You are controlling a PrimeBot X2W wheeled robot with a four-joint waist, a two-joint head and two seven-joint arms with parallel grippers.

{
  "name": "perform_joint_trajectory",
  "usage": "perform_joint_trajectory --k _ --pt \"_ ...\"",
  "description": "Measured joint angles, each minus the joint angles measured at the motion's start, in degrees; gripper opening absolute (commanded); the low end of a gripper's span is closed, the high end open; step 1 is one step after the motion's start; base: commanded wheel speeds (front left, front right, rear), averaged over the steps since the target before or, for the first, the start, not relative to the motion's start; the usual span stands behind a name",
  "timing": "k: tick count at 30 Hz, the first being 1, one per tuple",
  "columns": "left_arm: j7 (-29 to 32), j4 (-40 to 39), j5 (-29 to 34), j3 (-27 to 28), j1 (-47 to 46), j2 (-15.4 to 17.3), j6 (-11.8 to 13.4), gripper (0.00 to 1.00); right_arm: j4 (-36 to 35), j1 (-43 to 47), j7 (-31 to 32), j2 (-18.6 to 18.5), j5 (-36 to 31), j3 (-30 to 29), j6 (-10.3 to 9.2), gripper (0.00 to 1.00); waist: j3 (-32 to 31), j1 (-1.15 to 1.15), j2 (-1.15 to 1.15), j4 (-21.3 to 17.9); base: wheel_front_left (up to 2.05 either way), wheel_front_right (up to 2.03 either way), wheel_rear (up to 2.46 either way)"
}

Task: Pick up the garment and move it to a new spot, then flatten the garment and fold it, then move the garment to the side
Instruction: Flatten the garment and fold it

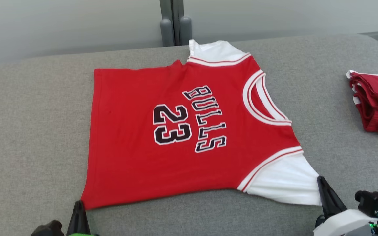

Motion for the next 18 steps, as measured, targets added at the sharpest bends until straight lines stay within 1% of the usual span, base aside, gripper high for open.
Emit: perform_joint_trajectory --k 6,9,12,15,18 --pt "0.01 -2.25 -2.20 -0.33 6.38 -0.03 1.62 0.00 -2.68 4.89 -0.01 1.26 0.47 -2.93 0.01 0.00 -3.37 0.00 0.00 0.30 0.00 0.00 0.00" --pt "0.00 -4.47 -2.08 -0.76 6.65 0.01 1.63 0.00 -3.86 5.30 -0.01 1.52 0.44 -2.67 0.00 0.00 -3.95 0.00 0.00 0.22 0.00 0.00 0.00" --pt "0.00 -6.25 -1.48 -1.42 5.36 0.04 1.63 0.00 -4.74 4.00 -0.01 1.64 0.45 -1.90 -0.01 0.00 -3.30 0.00 0.00 0.13 0.00 0.00 0.00" --pt "0.00 -7.61 -1.07 -2.63 1.48 0.08 1.63 0.00 -4.94 0.12 -0.01 1.99 0.45 -1.44 -0.01 0.00 -2.15 0.00 0.00 0.07 0.00 0.00 0.00" --pt "-0.01 -7.77 -0.63 -3.89 -2.51 0.09 1.63 0.00 -3.50 -4.27 -0.01 2.35 0.27 -0.67 -0.01 0.00 -0.72 0.00 0.00 0.09 0.00 0.00 0.00"
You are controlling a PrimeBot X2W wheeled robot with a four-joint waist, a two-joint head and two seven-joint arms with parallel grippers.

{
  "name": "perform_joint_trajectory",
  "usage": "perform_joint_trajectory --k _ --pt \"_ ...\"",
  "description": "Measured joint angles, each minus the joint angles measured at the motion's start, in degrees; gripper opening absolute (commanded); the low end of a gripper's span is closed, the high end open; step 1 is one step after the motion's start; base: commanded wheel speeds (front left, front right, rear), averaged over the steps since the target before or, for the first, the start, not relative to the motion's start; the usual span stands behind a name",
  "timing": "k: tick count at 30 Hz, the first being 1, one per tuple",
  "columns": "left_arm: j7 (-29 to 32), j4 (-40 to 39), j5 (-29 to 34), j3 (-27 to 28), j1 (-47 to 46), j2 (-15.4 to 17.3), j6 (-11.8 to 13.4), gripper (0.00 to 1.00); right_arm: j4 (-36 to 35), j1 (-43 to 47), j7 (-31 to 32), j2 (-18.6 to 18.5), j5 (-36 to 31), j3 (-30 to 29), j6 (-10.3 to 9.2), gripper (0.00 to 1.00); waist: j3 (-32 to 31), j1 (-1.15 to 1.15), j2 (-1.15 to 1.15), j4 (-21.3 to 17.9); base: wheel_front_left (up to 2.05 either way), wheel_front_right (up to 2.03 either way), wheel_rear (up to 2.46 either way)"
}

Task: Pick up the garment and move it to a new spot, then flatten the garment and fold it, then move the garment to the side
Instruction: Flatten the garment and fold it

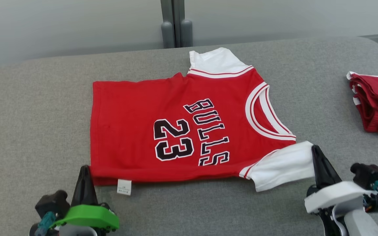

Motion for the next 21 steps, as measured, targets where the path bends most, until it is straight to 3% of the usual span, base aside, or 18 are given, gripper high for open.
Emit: perform_joint_trajectory --k 14,15,16,17,18,21 --pt "0.00 7.87 2.33 -2.08 -17.48 0.02 0.59 0.00 13.71 -23.07 0.00 0.81 -7.03 -0.86 -0.01 0.00 9.13 0.00 0.00 0.40 0.00 0.00 0.00" --pt "0.01 8.58 2.34 -2.10 -18.18 0.01 0.79 0.00 14.78 -24.31 0.00 0.93 -7.44 -1.20 -0.01 0.13 9.77 0.00 0.00 0.46 0.00 0.00 0.00" --pt "0.01 9.18 2.42 -2.04 -18.74 -0.01 1.29 0.00 15.62 -25.30 0.00 1.10 -7.91 -1.98 -0.01 1.00 10.33 0.00 0.00 0.52 0.00 0.00 0.00" --pt "0.01 9.17 2.65 -1.77 -19.06 0.00 1.71 0.25 15.91 -25.95 0.01 1.15 -8.29 -2.43 -0.01 1.00 10.74 0.00 0.00 0.57 0.00 0.00 0.00" --pt "0.00 8.65 2.98 -1.24 -19.46 0.00 2.36 1.00 15.69 -26.61 0.00 1.27 -8.69 -3.22 -0.01 1.00 11.20 0.00 0.00 0.63 0.00 0.00 0.00" --pt "0.01 6.50 4.14 0.18 -19.95 0.01 4.54 1.00 13.33 -27.22 0.00 1.70 -11.10 -5.80 -0.01 1.00 11.96 0.00 0.00 0.83 0.00 0.00 0.00"
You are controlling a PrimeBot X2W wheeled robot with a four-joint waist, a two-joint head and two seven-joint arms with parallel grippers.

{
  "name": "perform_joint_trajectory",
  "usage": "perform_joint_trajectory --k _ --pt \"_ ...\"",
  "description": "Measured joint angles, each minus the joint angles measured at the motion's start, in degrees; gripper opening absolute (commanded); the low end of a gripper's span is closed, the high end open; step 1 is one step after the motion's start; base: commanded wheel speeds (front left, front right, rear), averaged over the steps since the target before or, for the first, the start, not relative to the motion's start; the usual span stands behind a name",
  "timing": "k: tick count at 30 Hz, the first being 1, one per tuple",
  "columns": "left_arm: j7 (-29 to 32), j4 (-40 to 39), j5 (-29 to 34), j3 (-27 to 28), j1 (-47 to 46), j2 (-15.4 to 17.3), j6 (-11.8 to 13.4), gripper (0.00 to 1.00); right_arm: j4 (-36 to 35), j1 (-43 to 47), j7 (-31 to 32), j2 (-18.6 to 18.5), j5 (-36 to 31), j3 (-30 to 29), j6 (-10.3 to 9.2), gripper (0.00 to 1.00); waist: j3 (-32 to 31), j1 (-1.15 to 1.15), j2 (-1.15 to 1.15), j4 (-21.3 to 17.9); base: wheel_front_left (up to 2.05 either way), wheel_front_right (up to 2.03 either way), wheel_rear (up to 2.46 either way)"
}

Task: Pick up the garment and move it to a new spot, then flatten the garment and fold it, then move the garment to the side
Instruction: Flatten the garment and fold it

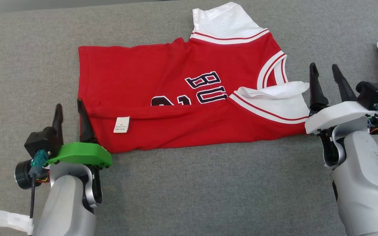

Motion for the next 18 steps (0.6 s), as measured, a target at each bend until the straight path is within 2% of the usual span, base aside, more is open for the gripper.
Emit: perform_joint_trajectory --k 2,8,18 --pt "-0.01 -1.70 0.88 0.62 0.46 0.04 0.77 1.00 -2.49 0.91 0.00 0.21 -2.21 -0.83 0.00 1.00 -0.17 0.00 0.00 0.11 0.00 0.00 0.00" --pt "-0.01 -4.36 3.01 1.01 6.28 0.04 0.99 1.00 -9.31 8.64 0.00 0.57 -6.79 -3.41 0.00 1.00 -2.10 0.00 0.00 -0.01 0.00 0.00 0.00" --pt "-0.01 -6.58 4.88 -2.18 18.46 0.02 0.27 1.00 -11.32 22.59 0.00 0.75 -8.49 -2.63 0.00 1.00 -8.48 0.00 0.00 -0.43 0.00 0.00 0.00"
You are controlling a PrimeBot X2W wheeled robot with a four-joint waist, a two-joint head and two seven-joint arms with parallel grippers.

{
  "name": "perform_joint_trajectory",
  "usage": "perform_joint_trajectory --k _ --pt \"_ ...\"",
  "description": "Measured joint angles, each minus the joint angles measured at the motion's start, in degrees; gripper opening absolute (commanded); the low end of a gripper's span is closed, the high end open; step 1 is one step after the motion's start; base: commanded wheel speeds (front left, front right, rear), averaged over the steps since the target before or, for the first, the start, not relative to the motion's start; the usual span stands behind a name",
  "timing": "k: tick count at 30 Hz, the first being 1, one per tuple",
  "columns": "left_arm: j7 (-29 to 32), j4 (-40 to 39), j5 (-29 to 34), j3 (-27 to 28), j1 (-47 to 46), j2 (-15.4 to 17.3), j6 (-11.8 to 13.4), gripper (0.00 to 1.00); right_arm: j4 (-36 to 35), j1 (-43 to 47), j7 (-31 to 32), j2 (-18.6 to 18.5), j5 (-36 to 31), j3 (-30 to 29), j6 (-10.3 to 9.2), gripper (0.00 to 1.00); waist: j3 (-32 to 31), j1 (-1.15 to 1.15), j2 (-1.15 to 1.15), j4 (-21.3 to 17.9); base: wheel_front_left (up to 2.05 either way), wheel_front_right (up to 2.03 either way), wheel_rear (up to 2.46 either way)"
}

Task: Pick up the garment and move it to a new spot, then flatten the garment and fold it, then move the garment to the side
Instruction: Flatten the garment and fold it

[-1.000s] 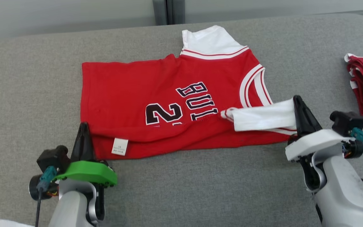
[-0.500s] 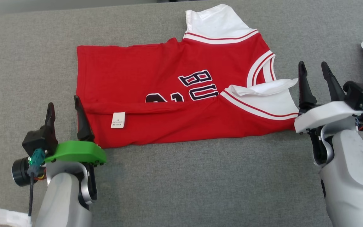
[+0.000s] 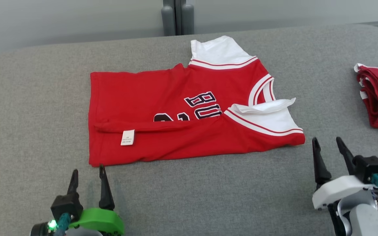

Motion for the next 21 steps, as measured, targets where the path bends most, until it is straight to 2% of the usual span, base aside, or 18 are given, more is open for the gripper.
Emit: perform_joint_trajectory --k 8,13,21 --pt "0.00 0.00 1.27 -1.36 7.53 0.00 -0.25 1.00 0.58 8.22 0.00 0.05 1.24 3.56 0.00 1.00 -5.51 0.00 0.00 -0.20 0.00 0.00 0.00" --pt "0.00 0.03 1.16 -1.48 9.48 0.00 0.09 1.00 0.87 10.34 0.00 0.05 2.21 4.36 0.00 1.00 -8.01 0.00 0.00 -0.24 0.00 0.00 0.00" --pt "0.01 -0.04 -0.14 -2.01 7.83 0.02 0.32 1.00 1.09 8.52 0.00 0.05 2.23 5.13 0.00 1.00 -6.48 0.00 0.00 -0.27 0.00 0.00 0.00"
